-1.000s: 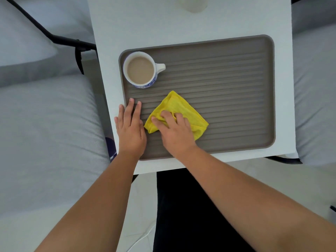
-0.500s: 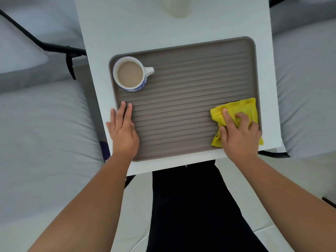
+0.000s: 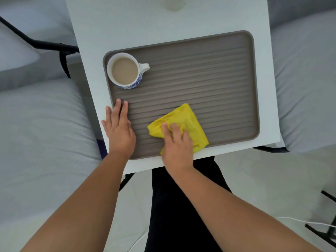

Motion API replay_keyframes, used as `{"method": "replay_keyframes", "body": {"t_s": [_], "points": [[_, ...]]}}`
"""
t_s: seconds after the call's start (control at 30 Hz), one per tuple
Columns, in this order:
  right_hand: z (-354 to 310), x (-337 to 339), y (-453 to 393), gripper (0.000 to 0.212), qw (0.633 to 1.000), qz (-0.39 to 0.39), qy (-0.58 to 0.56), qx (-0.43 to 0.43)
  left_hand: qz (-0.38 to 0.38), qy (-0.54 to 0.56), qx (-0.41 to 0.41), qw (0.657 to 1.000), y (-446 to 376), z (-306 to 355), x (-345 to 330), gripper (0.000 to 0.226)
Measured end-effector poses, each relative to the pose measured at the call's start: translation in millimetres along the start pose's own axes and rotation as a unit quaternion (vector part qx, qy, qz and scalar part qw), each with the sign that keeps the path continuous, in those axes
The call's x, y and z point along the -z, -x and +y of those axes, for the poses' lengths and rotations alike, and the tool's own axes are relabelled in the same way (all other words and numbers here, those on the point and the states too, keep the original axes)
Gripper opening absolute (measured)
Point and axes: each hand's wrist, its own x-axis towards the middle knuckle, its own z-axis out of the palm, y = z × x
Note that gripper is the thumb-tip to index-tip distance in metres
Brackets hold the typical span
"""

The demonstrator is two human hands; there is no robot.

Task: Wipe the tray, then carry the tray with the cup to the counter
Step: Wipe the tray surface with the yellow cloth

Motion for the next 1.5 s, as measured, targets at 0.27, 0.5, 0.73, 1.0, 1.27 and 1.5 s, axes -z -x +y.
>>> {"method": "replay_keyframes", "body": {"t_s": [0.27, 0.5, 0.73, 1.0, 1.27, 1.5], "points": [[6, -1, -15, 0.056, 0.956, -0.008, 0.140, 0.259, -0.012, -0.049, -0.017, 0.999, -1, -1, 2, 0.058], [90, 30, -14, 0.055, 0.976, 0.004, 0.118, 0.181, -0.035, -0.077, -0.023, 0.996, 0, -3, 6, 0.056], [180, 51, -3, 0.045, 0.995, 0.088, 0.043, 0.026, -0.045, -0.102, 0.007, 0.994, -1, -2, 6, 0.056], [170, 39, -7, 0.036, 0.983, 0.130, -0.102, -0.079, 0.015, -0.083, 0.010, 0.996, -1, -3, -6, 0.052], [68, 10, -8, 0.034, 0.980, 0.030, -0.099, 0.169, 0.064, -0.115, -0.006, 0.991, 1, -1, -11, 0.051], [-1, -10, -11, 0.041, 0.974, -0.018, -0.001, 0.228, 0.070, -0.109, -0.015, 0.992, -1, -3, -11, 0.052]]}}
